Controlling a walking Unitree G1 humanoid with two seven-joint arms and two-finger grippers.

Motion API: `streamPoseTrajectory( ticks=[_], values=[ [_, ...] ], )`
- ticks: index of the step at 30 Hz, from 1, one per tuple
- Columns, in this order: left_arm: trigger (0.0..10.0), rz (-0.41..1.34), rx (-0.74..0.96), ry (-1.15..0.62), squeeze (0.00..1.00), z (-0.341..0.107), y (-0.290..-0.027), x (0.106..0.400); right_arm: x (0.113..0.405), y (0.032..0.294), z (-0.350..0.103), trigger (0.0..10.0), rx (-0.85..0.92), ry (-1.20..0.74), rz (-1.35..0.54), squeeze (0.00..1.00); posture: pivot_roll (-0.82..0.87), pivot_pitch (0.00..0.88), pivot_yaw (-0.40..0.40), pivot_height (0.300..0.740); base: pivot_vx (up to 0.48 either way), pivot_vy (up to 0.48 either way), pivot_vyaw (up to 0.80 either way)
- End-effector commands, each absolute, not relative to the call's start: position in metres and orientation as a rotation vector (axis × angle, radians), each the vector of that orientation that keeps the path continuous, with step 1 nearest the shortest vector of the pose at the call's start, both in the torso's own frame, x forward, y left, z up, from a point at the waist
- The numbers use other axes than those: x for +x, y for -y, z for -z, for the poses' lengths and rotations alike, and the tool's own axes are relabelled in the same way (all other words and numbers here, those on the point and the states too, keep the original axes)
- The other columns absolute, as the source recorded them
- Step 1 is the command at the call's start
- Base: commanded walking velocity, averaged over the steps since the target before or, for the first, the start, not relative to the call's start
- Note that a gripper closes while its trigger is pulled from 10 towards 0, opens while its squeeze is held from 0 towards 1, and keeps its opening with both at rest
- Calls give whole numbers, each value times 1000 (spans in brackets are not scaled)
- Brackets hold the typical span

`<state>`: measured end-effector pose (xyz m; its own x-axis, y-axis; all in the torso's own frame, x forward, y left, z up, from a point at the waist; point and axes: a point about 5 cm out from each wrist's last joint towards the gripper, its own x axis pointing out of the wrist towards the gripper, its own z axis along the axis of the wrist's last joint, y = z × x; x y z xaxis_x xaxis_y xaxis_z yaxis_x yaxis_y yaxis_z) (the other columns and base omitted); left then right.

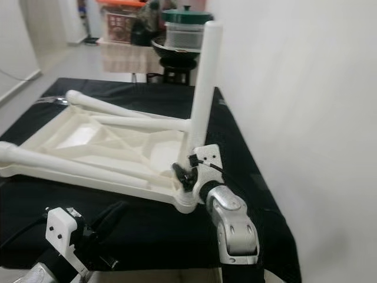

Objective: Building children table

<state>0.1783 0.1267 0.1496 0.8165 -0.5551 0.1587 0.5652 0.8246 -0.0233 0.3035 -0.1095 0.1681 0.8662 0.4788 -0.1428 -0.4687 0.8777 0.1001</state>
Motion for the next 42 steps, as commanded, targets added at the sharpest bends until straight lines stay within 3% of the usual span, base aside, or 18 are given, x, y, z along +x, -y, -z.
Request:
streamPoseTrajectory(
  ticks=[1, 2, 3, 5, 8, 13, 14, 19, 29, 30, 31, 32, 34, 35, 37, 42],
  values=[
    [10000, 600, -74, 135, 0, -148, -126, 177, 304, 104, -172, 10000, 83, -151, -543, 1000, 27, 0, -103, 740, 0, 0, 0],
    [10000, 601, -75, 133, 0, -147, -125, 178, 307, 94, -187, 10000, 86, -68, -794, 0, 31, 0, -101, 740, 0, 0, 0],
    [10000, 601, -75, 133, 0, -147, -125, 178, 307, 94, -187, 10000, 86, -68, -794, 0, 31, 0, -101, 740, 0, 0, 0],
    [10000, 600, -75, 133, 0, -146, -124, 179, 311, 94, -191, 10000, 4, -33, -1020, 0, 36, 0, -102, 740, 0, 0, 0],
    [10000, 599, -75, 132, 0, -145, -124, 180, 315, 97, -189, 10000, -33, -54, -1180, 0, 40, 0, -101, 740, 0, 0, 0],
    [10000, 599, -75, 132, 0, -144, -123, 181, 327, 99, -190, 10000, 17, -84, -1278, 0, 47, 0, -103, 740, 0, 0, 0],
    [10000, 599, -75, 132, 0, -144, -123, 181, 334, 101, -190, 0, 33, -101, -1289, 0, 52, 0, -103, 740, 0, 0, 0],
    [10000, 598, -75, 133, 0, -144, -122, 181, 346, 107, -188, 0, 32, -127, -1240, 0, 51, 0, -107, 740, 0, 0, 0],
    [10000, 598, -75, 136, 0, -146, -121, 180, 339, 122, -180, 0, 8, -110, -1164, 0, 42, 0, -108, 740, 0, 0, 0],
    [10000, 598, -75, 138, 0, -146, -121, 180, 337, 122, -172, 0, 25, -128, -1002, 0, 36, 0, -114, 740, 0, 0, 0],
    [10000, 597, -74, 139, 0, -147, -123, 179, 340, 125, -168, 0, 53, -99, -618, 0, 28, 0, -115, 740, 0, 0, 0],
    [10000, 597, -73, 140, 0, -147, -124, 179, 322, 117, -149, 0, 110, -185, -415, 0, 14, 0, -98, 740, 0, 0, 0],
    [10000, 597, -73, 140, 0, -147, -124, 179, 322, 117, -149, 0, 110, -185, -415, 0, 14, 0, -98, 740, 0, 0, 0],
    [10000, 597, -73, 139, 0, -148, -125, 179, 304, 109, -139, 0, 142, -207, -285, 0, 16, 0, -94, 740, 0, 0, 0],
    [10000, 597, -72, 137, 0, -147, -125, 180, 299, 105, -138, 0, 134, -210, -248, 0, 5, 0, -77, 740, 0, 0, 0],
    [10000, 600, -73, 134, 0, -146, -125, 181, 303, 99, -136, 0, 80, -218, -324, 0, 28, 0, -101, 740, 0, 0, 0]
  ],
)
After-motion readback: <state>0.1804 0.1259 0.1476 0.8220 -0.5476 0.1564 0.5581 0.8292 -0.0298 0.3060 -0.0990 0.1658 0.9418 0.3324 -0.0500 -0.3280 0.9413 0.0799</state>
